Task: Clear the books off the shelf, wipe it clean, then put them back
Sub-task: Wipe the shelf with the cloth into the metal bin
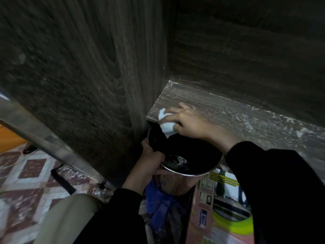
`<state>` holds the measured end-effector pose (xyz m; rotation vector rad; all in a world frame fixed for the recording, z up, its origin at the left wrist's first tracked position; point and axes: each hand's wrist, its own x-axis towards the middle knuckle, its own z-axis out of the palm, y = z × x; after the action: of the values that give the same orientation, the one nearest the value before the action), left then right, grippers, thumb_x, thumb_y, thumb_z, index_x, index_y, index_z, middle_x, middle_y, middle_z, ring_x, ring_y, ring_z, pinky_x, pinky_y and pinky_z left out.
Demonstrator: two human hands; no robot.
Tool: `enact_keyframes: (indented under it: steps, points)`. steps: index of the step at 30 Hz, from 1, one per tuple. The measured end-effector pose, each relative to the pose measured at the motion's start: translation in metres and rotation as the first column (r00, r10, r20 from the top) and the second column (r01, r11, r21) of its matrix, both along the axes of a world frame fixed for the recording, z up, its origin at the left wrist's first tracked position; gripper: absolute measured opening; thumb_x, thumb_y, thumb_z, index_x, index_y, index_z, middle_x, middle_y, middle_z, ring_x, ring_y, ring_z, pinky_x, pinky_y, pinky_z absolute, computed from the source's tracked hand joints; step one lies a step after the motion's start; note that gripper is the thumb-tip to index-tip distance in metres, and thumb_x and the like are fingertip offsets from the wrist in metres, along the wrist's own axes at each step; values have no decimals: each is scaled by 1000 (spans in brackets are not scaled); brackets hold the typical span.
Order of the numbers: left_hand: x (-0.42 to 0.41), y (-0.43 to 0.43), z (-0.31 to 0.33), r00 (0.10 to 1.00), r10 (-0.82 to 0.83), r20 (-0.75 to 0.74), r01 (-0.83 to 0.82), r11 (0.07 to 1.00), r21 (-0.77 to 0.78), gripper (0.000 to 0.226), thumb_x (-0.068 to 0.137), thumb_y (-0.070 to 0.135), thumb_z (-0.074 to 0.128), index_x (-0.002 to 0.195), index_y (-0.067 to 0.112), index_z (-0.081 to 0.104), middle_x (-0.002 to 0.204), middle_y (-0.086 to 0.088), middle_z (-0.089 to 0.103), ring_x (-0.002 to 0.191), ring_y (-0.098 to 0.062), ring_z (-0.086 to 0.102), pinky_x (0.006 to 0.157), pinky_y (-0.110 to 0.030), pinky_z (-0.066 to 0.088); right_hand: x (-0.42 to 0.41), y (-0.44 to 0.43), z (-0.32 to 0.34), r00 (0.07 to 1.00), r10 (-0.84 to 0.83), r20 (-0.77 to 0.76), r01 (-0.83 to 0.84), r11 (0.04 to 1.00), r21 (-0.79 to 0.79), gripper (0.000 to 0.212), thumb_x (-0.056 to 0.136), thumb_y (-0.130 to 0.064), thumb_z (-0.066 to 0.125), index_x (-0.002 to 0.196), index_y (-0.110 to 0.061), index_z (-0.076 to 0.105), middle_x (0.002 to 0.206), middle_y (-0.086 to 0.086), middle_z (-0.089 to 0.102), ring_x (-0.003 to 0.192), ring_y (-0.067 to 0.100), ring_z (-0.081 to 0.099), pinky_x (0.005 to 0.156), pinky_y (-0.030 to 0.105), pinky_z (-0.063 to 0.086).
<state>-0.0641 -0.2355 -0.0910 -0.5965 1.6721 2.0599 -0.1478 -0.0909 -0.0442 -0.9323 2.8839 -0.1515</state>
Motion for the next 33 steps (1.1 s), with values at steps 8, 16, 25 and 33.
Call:
enact_keyframes:
  steps: [8,16,25,33]
  points:
    - [1,5,0,1000,-20,-10,20,999,-29,58,80,-17,33,116,29,29,104,1,45,87,-25,56,44,-39,56,32,54,2,970,-165,181,224,897,-380,46,85,-11,50,127,-29,60,119,-2,59,97,11,54,83,24,40]
    - [1,8,0,999,-27,-19,27,999,-28,59,80,-18,32,117,29,29,101,4,46,95,-30,56,47,-44,57,41,107,-19,615,-768,180,734,474,-486,43,95,-26,40,138,-24,48,138,12,51,124,33,44,98,35,34]
    - [3,10,6,999,-14,-30,14,1000,-6,57,81,-17,32,116,28,28,101,6,46,87,-24,55,45,-38,57,65,15,-43,864,-434,-254,426,900,-90,70,69,-30,48,137,-13,50,117,27,55,102,42,51,80,48,43]
    - [2,4,3,998,57,-23,-56,998,24,63,82,-17,37,123,30,26,104,7,46,98,-29,57,45,-39,56,6,33,-7,789,-613,-37,487,661,-571,51,88,-17,51,139,-21,47,126,20,52,116,35,48,95,37,38]
